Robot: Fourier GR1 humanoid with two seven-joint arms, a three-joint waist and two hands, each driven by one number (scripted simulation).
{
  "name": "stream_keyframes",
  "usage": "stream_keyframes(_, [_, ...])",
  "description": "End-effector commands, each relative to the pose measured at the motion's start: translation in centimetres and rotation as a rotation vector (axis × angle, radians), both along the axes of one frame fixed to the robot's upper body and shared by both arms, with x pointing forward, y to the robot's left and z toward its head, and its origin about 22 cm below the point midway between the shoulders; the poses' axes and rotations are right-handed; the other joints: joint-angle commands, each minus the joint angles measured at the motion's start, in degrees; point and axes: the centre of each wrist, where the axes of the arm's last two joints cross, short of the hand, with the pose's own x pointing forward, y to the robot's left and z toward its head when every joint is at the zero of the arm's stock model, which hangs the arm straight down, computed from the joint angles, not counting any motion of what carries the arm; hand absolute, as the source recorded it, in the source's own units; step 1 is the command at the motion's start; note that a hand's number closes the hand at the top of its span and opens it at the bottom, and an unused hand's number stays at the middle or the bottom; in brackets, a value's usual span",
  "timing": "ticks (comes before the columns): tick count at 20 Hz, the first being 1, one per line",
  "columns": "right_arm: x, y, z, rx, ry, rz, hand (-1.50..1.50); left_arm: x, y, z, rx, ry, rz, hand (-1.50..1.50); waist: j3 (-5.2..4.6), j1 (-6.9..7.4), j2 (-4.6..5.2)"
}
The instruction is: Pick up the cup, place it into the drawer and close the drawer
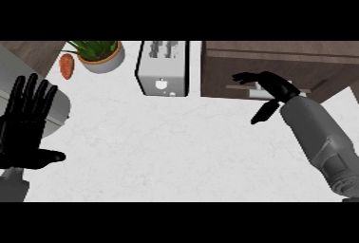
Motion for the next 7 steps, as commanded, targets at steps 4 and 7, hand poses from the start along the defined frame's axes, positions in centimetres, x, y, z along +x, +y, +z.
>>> stream_keyframes(4, [0.9,-1.6,1.7,-0.042,-0.026,-0.123,-1.5,1.1,-0.3,0.7,0.006,-0.002,-0.018,-1.5,0.39,1.18,1.73])
stream_keyframes(7, [1.0,-0.9,1.6,-0.035,-0.02,-0.123,-1.5,0.8,0.0,0.3,0.017,-0.014,0.007,-1.5,0.37,1.54,1.67])
